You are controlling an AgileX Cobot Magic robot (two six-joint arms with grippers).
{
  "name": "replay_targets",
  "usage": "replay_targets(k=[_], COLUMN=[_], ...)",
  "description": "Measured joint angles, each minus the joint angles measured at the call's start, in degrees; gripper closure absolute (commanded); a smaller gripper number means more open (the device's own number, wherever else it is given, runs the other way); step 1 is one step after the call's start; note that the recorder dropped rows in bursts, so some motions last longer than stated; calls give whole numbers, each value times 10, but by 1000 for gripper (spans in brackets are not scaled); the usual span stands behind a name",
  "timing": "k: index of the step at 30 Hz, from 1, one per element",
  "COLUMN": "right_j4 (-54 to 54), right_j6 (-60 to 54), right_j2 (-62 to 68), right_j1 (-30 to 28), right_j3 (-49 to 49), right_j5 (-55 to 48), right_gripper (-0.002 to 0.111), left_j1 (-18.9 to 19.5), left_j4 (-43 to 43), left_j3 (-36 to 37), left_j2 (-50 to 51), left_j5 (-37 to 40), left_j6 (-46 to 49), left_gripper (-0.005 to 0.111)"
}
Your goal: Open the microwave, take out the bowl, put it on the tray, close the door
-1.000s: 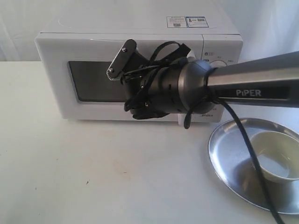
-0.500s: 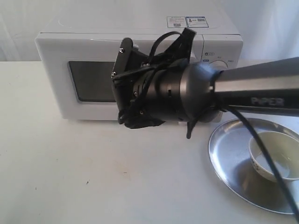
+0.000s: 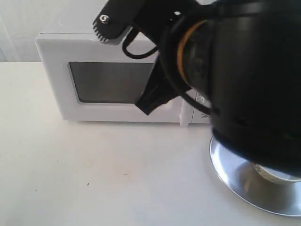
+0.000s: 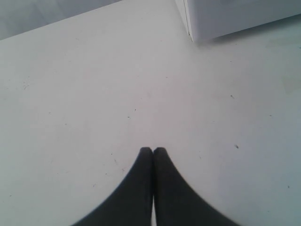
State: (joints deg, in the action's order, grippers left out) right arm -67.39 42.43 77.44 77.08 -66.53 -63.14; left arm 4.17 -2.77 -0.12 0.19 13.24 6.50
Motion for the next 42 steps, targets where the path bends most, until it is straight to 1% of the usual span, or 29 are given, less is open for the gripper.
replay_targets(k=[4, 10, 27, 31, 33, 35, 38, 42], right_j4=[13, 63, 65, 75, 113, 169, 265, 376], right_j6=[-1, -2, -2, 4, 7, 9, 10, 10], right_j2=[-43, -93, -100, -129, -159, -203, -271, -380], right_j1=[2, 2, 2, -6, -21, -52, -118, -232], right_j3=[40, 89, 90, 93, 106, 124, 162, 242], right_j5=[-51, -64, -64, -59, -52, -28, 61, 226], right_gripper=[108, 108, 108, 108, 108, 108, 108, 108], left_j1=[0, 0, 0, 0, 0, 0, 0, 0], left_j4=[0, 0, 0, 0, 0, 0, 0, 0], left_j3=[0, 0, 0, 0, 0, 0, 0, 0], left_j2=[0, 0, 0, 0, 0, 0, 0, 0], left_j5=[0, 0, 0, 0, 0, 0, 0, 0], left_j6=[0, 0, 0, 0, 0, 0, 0, 0], left_gripper=[107, 107, 107, 107, 107, 107, 107, 107])
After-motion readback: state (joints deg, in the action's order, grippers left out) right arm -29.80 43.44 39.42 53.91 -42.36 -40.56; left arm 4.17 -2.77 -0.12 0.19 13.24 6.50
